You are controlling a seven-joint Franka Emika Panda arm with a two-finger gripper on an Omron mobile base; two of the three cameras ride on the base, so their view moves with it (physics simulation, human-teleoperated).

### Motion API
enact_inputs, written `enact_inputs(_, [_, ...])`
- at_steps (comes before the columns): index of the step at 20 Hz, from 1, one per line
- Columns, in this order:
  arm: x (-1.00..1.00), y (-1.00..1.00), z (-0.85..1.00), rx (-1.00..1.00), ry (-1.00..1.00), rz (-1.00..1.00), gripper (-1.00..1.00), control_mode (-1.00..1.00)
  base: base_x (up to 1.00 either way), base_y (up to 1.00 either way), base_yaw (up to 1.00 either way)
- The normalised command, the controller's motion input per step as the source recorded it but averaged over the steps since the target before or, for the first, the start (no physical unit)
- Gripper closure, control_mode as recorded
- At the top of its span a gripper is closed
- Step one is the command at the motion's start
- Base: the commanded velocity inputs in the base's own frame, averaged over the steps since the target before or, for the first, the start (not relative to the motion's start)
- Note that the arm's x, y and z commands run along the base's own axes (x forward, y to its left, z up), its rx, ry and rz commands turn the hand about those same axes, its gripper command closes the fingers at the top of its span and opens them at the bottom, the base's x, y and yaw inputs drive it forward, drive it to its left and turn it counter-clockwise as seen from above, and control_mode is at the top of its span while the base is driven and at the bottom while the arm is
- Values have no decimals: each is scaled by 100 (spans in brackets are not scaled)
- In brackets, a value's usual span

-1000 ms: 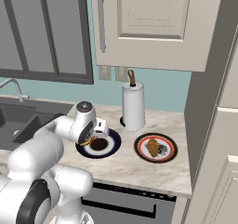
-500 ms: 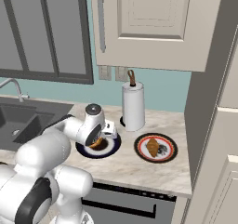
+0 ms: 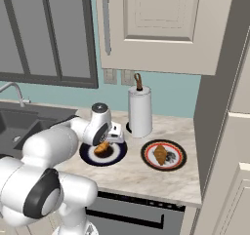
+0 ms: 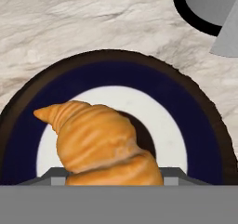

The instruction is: Place the pastries on the plates.

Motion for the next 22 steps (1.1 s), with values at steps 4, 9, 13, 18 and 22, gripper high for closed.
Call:
enact_inputs(4, [0, 0, -8, 0, 0, 0, 100, -100, 0, 0, 0])
enact_inputs(9, [0, 1, -26, 0, 0, 0, 100, -100, 0, 0, 0])
enact_inputs(13, [0, 0, -18, 0, 0, 0, 100, -100, 0, 0, 0])
enact_inputs(18, [0, 0, 0, 0, 0, 0, -100, -100, 0, 0, 0])
enact_inputs(22, [0, 6, 0, 0, 0, 0, -100, -100, 0, 0, 0])
